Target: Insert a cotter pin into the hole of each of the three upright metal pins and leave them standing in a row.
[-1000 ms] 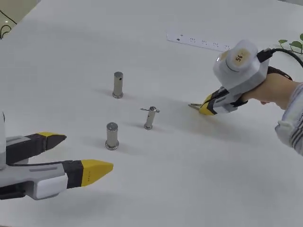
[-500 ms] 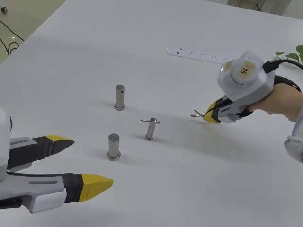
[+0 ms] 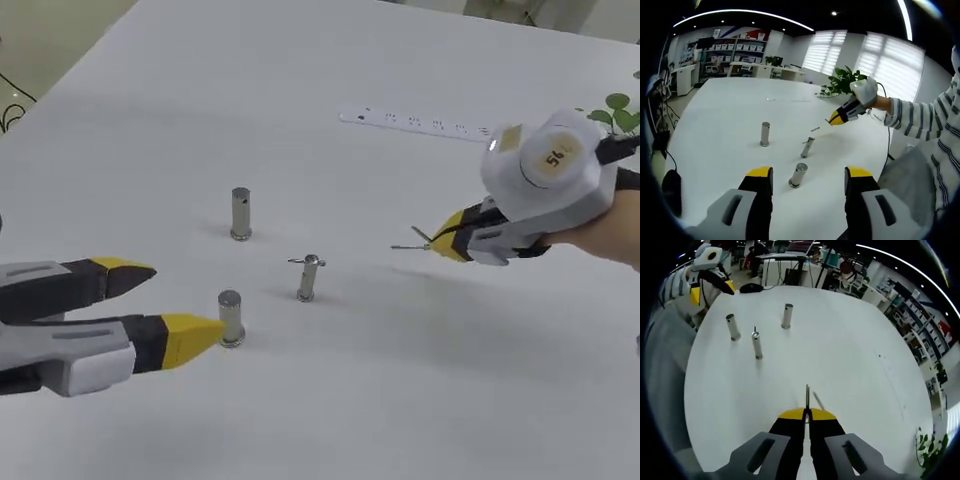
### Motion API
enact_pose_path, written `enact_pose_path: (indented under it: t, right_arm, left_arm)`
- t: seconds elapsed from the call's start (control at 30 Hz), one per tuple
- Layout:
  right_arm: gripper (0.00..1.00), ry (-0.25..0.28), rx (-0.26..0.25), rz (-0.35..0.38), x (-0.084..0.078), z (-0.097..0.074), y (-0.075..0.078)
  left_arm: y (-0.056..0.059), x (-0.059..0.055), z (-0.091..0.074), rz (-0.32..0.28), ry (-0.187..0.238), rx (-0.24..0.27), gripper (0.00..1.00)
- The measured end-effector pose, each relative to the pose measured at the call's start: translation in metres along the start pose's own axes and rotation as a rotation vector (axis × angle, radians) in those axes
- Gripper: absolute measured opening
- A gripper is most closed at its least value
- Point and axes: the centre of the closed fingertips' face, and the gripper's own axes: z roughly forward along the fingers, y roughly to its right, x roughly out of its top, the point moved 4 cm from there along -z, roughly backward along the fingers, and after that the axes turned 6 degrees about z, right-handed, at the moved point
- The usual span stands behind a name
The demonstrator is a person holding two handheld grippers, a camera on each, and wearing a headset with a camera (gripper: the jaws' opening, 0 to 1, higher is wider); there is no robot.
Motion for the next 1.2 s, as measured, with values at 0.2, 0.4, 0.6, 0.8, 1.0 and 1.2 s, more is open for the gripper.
enact_pose_path:
  t: [0.2, 0.4, 0.6, 0.8, 1.0, 1.2]
  right_arm:
    - [0.03, 0.054, -0.029, -0.002, 0.007, -0.012, -0.014]
    - [0.03, 0.102, -0.041, 0.008, 0.011, -0.024, -0.032]
    - [0.03, 0.150, -0.068, 0.019, 0.014, -0.035, -0.036]
    - [0.03, 0.196, -0.075, 0.005, 0.024, -0.049, -0.048]
    - [0.03, 0.210, -0.081, -0.063, 0.035, -0.057, -0.064]
    - [0.03, 0.232, -0.080, -0.088, 0.044, -0.058, -0.079]
  left_arm:
    - [-0.006, 0.012, 0.009, -0.093, 0.050, 0.013, 0.47]
    - [-0.006, 0.034, 0.014, -0.137, 0.135, -0.005, 0.38]
    - [-0.001, 0.039, 0.022, -0.111, 0.123, -0.032, 0.36]
    - [0.010, 0.041, 0.032, -0.115, 0.107, -0.089, 0.27]
    - [0.021, 0.045, 0.043, -0.145, 0.097, -0.149, 0.23]
    - [0.031, 0.049, 0.054, -0.120, 0.075, -0.190, 0.19]
